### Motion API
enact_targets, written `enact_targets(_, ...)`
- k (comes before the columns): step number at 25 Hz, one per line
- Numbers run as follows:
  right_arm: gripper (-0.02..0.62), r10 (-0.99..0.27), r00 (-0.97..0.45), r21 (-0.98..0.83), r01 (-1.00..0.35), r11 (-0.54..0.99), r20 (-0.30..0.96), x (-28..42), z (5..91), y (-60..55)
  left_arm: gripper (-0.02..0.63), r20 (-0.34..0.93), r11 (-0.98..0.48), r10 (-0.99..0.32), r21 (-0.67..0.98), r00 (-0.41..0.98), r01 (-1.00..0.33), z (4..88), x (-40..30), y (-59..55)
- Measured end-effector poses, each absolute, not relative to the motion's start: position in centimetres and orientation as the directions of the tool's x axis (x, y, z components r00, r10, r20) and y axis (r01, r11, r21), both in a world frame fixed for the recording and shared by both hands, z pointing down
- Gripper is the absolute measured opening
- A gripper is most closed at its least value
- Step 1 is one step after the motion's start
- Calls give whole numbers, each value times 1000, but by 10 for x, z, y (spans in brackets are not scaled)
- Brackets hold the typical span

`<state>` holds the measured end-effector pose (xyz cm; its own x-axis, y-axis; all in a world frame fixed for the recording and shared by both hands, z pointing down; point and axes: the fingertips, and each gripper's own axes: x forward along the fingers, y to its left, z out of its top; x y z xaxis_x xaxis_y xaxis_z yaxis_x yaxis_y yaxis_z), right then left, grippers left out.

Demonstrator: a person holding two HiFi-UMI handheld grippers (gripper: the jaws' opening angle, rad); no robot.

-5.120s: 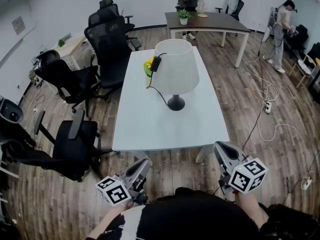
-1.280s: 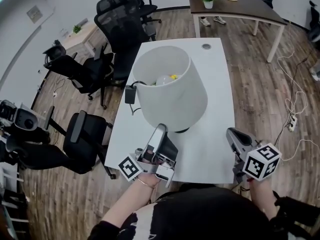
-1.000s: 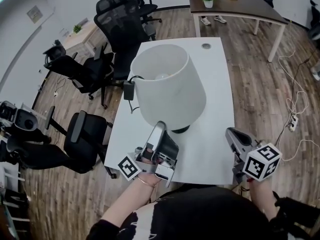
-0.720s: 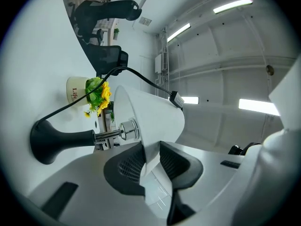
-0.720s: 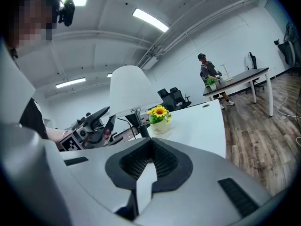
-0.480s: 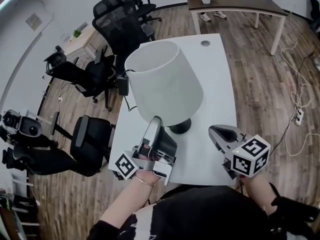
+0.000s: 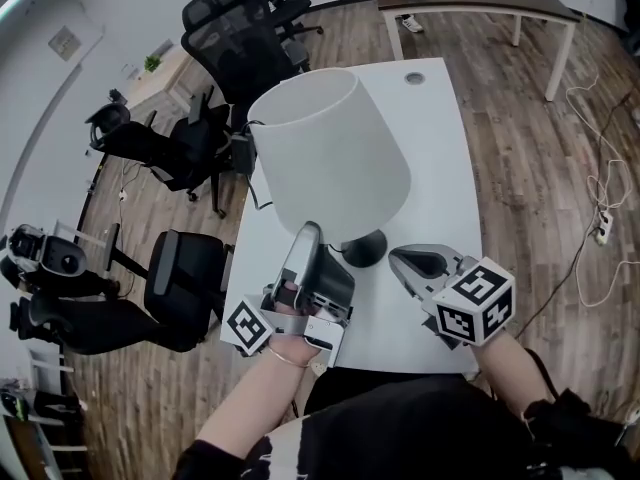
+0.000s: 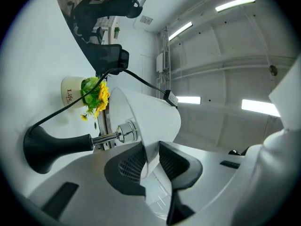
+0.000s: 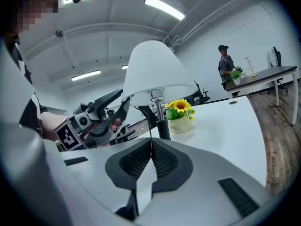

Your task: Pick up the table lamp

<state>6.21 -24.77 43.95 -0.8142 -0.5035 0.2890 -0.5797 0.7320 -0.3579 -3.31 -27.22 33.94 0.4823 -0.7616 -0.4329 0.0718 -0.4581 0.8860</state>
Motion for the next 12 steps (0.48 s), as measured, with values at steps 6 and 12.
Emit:
enact_targets(6, 15, -525, -797, -373, -603, 705, 298, 48, 446, -270, 94, -431, -453, -756, 888, 492, 82, 338, -36, -282)
enact_targets(12, 17, -496, -815, -384, -579, 720, 300, 31, 451, -280, 81, -422, -443, -751, 892, 508, 88, 333, -37, -293)
